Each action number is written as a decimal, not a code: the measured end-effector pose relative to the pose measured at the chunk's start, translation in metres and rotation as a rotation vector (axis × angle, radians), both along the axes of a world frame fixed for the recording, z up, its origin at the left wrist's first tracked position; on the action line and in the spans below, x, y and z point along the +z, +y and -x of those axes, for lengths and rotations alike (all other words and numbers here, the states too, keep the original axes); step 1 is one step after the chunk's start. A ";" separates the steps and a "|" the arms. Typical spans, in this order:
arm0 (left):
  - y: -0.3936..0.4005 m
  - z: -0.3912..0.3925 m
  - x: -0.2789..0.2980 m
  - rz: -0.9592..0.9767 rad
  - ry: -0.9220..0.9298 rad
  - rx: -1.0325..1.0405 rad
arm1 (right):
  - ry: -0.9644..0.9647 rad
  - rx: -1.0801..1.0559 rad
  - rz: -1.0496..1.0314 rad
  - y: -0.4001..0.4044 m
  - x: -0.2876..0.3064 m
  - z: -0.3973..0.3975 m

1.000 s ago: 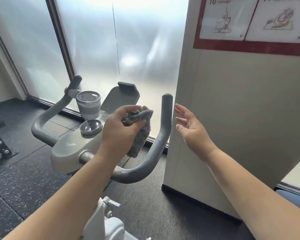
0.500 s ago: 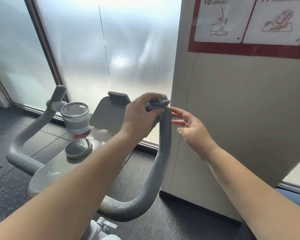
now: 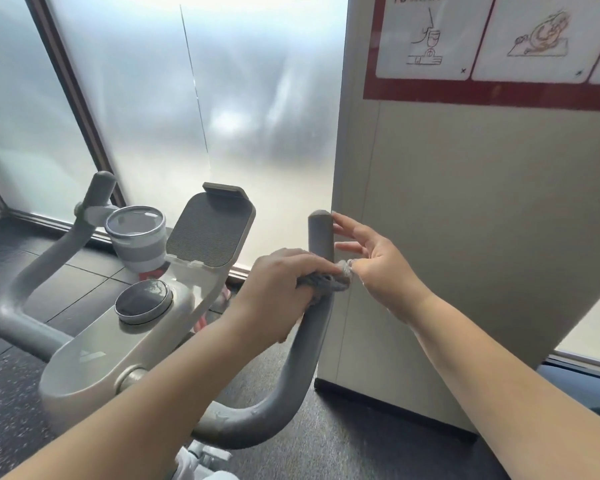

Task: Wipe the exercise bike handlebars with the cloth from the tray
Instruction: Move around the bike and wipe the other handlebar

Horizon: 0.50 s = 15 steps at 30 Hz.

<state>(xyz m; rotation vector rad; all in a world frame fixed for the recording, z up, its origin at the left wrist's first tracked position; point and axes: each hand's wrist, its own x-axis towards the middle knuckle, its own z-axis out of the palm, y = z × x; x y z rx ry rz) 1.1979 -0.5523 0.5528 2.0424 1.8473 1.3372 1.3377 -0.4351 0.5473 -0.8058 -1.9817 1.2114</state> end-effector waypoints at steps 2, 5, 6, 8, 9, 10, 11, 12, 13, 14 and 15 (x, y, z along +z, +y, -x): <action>0.003 0.006 0.009 -0.120 -0.090 0.107 | -0.004 0.005 0.004 -0.001 0.001 -0.001; 0.019 0.015 0.024 -0.213 -0.180 0.195 | -0.011 0.009 0.002 -0.005 0.002 -0.002; 0.024 0.016 0.027 -0.193 -0.163 0.198 | -0.010 0.009 0.003 -0.006 0.002 -0.002; 0.031 0.016 0.023 -0.134 -0.107 0.194 | -0.008 0.010 0.008 -0.007 0.002 -0.002; 0.031 0.016 0.019 -0.126 -0.093 0.194 | -0.011 0.012 0.011 -0.008 0.002 -0.001; 0.030 0.016 0.016 -0.130 -0.082 0.191 | -0.015 0.012 0.013 -0.008 0.002 -0.001; 0.027 0.016 0.013 -0.137 -0.066 0.173 | -0.018 0.010 0.012 -0.009 0.002 -0.001; 0.023 0.017 0.009 -0.133 -0.046 0.145 | -0.020 0.009 0.011 -0.009 0.001 -0.001; 0.017 0.018 0.005 -0.118 -0.028 0.107 | -0.019 0.008 0.010 -0.010 0.001 -0.001; 0.011 0.019 0.001 -0.091 -0.009 0.062 | -0.019 0.010 0.009 -0.010 0.001 -0.001; 0.005 0.022 -0.005 -0.057 0.021 0.008 | -0.019 0.011 0.009 -0.010 0.001 -0.001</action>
